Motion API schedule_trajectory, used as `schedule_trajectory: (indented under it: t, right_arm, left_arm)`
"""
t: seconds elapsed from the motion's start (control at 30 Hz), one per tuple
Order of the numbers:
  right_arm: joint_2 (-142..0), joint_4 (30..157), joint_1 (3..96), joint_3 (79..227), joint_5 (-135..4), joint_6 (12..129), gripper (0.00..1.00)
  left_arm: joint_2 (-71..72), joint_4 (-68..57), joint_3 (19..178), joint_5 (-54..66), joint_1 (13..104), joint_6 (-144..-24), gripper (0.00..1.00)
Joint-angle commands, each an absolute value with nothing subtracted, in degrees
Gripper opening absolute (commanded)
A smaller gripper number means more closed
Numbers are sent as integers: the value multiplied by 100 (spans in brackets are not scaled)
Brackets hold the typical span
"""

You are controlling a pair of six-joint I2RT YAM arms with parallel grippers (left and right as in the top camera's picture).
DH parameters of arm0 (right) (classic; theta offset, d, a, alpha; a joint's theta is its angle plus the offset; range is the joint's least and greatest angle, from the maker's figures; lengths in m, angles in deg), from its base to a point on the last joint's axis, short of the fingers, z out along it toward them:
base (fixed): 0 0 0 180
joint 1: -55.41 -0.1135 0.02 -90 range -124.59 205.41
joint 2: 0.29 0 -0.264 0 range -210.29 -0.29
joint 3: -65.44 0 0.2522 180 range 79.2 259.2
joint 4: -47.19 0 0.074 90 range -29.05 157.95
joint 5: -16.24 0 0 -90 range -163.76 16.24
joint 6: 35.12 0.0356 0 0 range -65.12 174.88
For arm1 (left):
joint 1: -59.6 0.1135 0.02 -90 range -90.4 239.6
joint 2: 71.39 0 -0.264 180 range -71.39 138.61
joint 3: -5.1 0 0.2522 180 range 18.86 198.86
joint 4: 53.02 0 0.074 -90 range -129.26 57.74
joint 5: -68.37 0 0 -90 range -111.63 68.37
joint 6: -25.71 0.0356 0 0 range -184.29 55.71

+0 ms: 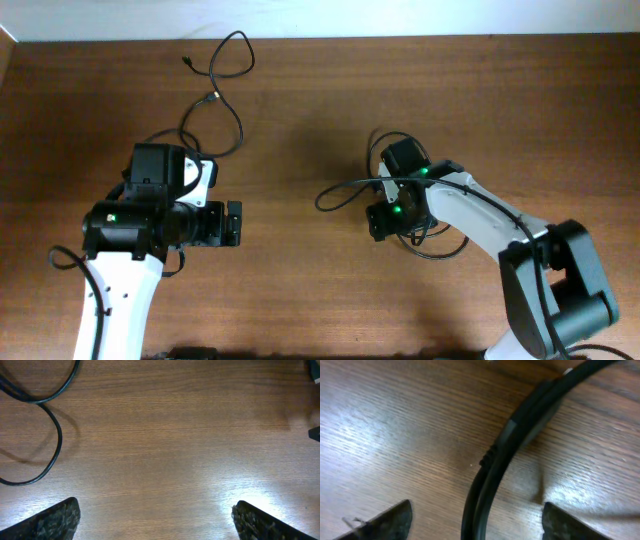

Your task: Untangle cables

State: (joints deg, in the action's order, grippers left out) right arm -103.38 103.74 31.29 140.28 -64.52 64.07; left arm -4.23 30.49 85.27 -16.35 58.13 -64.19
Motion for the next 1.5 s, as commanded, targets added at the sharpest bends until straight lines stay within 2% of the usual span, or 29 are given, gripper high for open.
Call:
schedule_trajectory:
  t: [0.0, 0.03, 0.07, 0.1, 0.2, 0.3, 0.53, 0.67, 0.87, 1.2, 1.47]
  right_arm:
    - [-10395, 10352, 3094, 14091, -6478, 6442, 66]
    - [-10395, 10352, 3094, 14091, -6481, 6442, 60]
    - [-10395, 10352, 3094, 14091, -6481, 6442, 50]
    - [-10395, 10337, 3094, 14091, -6481, 6442, 33]
    - [-10395, 10240, 3094, 14094, -6476, 6442, 13]
    - [-10395, 10203, 3105, 14207, -6478, 6442, 4]
    - [-10395, 10162, 3105, 15639, -6500, 6510, 4]
    - [-10395, 9497, 3105, 16196, -6542, 6787, 4]
    - [-10395, 7637, 3105, 16211, -6544, 7224, 4]
    - [-10849, 5445, 3094, 16216, -6671, 8693, 4]
    - [-11573, 5469, 3070, 16216, -6712, 8796, 4]
  left_arm:
    - [-489, 3038, 8488, -1698, 5813, -6496, 99]
    - [-489, 3038, 8488, -1698, 5813, -6496, 99]
    - [-487, 3038, 8488, -1698, 5813, -6496, 99]
    - [-487, 3038, 8488, -1698, 5813, -6496, 99]
    - [-487, 3041, 8483, -1696, 5813, -6496, 99]
    - [-487, 3045, 8483, -1696, 5813, -6496, 99]
    - [-487, 3045, 8483, -1696, 5813, -6496, 99]
    - [-487, 3043, 8483, -1696, 5813, -6496, 99]
    - [-487, 3045, 8483, -1696, 5813, -6496, 99]
    - [-487, 3043, 8483, -1696, 5813, -6496, 99]
    - [-487, 3043, 8483, -1696, 5813, -6496, 99]
